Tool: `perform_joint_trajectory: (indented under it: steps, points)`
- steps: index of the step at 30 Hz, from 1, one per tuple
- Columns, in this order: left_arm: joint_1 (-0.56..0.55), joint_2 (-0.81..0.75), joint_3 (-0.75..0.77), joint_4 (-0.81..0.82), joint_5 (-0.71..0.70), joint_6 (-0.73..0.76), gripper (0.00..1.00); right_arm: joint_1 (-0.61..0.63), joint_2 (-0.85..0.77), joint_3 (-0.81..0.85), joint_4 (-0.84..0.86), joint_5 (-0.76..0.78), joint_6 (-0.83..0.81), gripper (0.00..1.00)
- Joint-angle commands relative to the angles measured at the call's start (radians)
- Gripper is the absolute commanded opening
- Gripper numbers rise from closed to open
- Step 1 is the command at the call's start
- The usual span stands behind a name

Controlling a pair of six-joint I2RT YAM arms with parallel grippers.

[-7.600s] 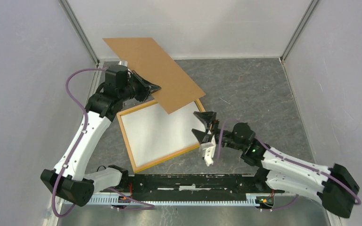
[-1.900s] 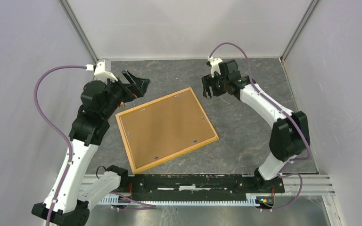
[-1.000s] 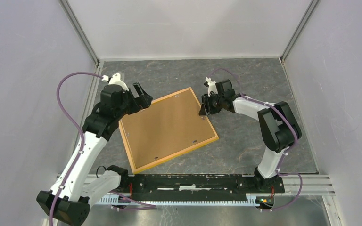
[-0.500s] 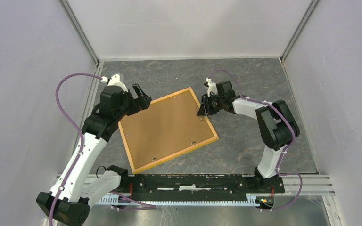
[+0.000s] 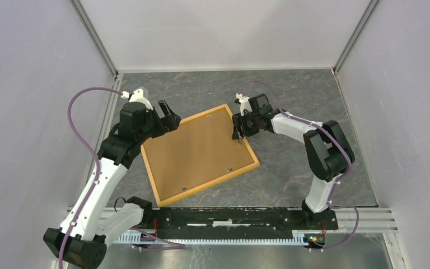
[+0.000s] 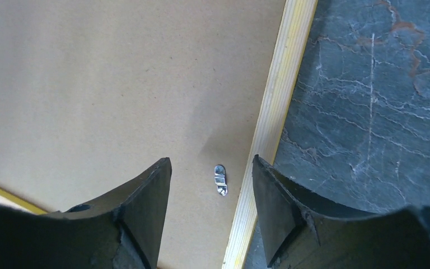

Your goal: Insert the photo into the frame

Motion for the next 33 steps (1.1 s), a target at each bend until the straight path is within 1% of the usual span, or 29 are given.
perform_joint_trajectory:
  steps: [1,2,7,10,12,14,16,20,22,25,27,33]
  points:
    - [-0.003,0.015,0.011,0.016,0.073,0.051,1.0,0.024,-0.029,-0.014,-0.061,0.156,-0.067,0.63]
    - [-0.003,0.018,0.012,0.017,0.098,0.053,1.0,0.025,-0.024,-0.017,-0.063,0.172,-0.069,0.63]
    - [-0.003,0.021,0.019,0.018,0.152,0.08,1.0,0.029,-0.031,-0.021,-0.062,0.356,-0.122,0.65]
    - [-0.002,0.025,0.025,0.019,0.177,0.1,1.0,0.034,-0.031,-0.004,-0.1,0.399,-0.183,0.71]
    - [-0.003,0.03,0.025,0.019,0.178,0.108,1.0,0.038,-0.034,-0.01,-0.104,0.394,-0.218,0.74]
    - [-0.002,0.035,0.024,0.019,0.179,0.114,1.0,0.038,-0.023,-0.006,-0.108,0.38,-0.22,0.75]
    - [-0.002,0.041,0.021,0.024,0.183,0.118,1.0,0.039,-0.018,-0.012,-0.096,0.321,-0.215,0.75]
    - [-0.003,0.046,0.017,0.026,0.189,0.124,1.0,0.038,-0.04,-0.029,-0.071,0.274,-0.18,0.76]
    - [-0.003,0.046,0.015,0.034,0.191,0.125,1.0,0.039,-0.059,-0.035,-0.068,0.263,-0.135,0.76]
    - [-0.003,0.049,0.016,0.04,0.201,0.125,1.0,0.04,-0.091,-0.048,-0.055,0.26,-0.083,0.76]
    - [-0.003,0.05,0.019,0.041,0.207,0.125,1.0,0.047,-0.108,-0.069,-0.017,0.242,-0.057,0.76]
    - [-0.003,0.06,0.015,0.053,0.225,0.115,1.0,0.08,-0.042,-0.043,-0.039,0.269,-0.051,0.72]
